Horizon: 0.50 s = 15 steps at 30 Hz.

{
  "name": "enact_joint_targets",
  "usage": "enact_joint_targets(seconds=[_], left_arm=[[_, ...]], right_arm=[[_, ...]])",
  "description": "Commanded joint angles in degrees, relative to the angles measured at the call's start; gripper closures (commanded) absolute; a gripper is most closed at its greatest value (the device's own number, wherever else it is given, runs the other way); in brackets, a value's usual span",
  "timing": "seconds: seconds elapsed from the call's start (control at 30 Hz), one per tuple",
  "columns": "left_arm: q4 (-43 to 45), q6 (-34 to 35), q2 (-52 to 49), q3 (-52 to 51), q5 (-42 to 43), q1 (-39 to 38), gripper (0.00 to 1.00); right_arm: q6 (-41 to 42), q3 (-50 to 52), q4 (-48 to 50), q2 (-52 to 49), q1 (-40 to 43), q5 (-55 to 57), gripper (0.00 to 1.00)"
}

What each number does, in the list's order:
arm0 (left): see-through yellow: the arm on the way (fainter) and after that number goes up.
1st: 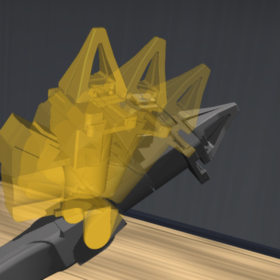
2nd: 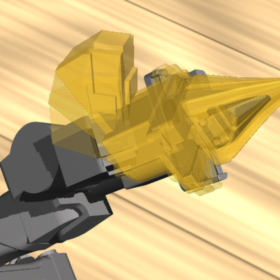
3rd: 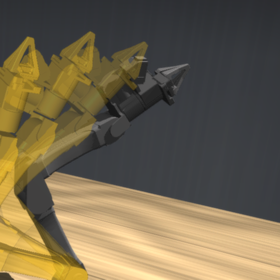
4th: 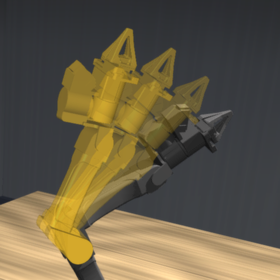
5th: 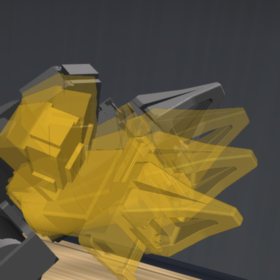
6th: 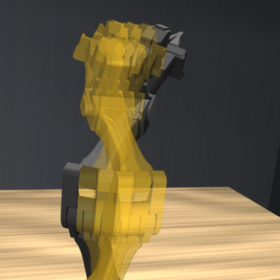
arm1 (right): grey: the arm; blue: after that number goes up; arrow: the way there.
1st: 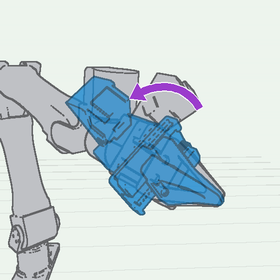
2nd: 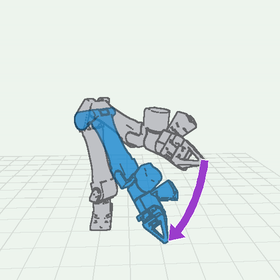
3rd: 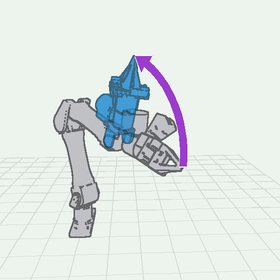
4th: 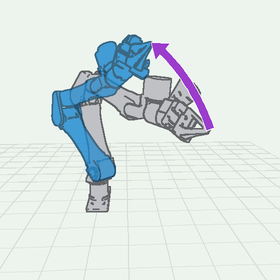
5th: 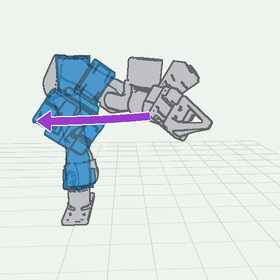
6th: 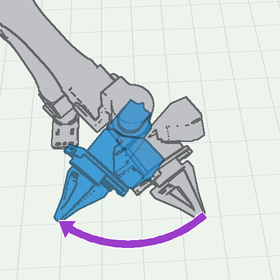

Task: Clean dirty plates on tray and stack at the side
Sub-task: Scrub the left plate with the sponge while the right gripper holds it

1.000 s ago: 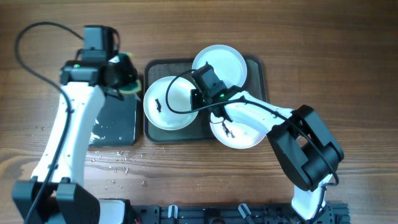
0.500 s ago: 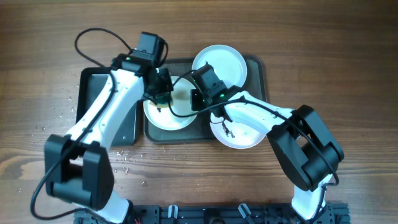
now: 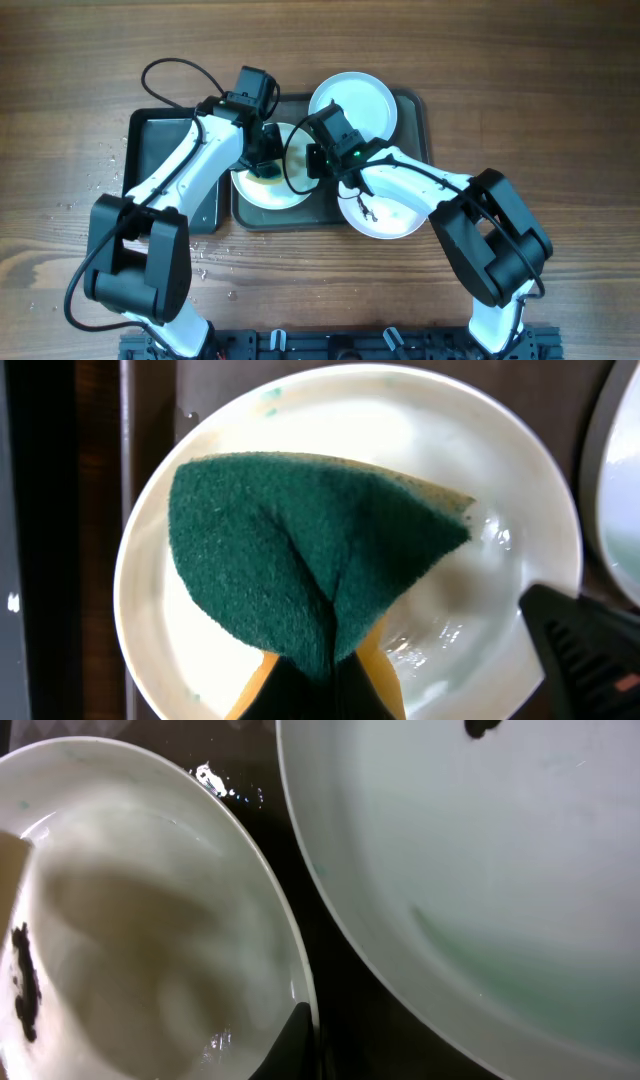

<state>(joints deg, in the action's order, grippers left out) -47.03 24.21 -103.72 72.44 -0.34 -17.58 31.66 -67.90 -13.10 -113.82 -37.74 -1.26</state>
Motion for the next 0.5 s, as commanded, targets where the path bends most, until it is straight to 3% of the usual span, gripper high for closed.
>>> enact_joint_targets(seconds=[0.0, 0.47], left_arm=[[0.2, -3.0, -0.8, -1.2, -4.5, 0.9, 0.96], [2.4, -5.8, -0.8, -3.3, -1.4, 3.5, 0.96]], right_arm=[[-0.2, 0.2, 0.2, -1.0, -0.3, -0.9, 0.96], [-0.1, 0.2, 0.0, -1.0, -0.3, -1.3, 0.96]])
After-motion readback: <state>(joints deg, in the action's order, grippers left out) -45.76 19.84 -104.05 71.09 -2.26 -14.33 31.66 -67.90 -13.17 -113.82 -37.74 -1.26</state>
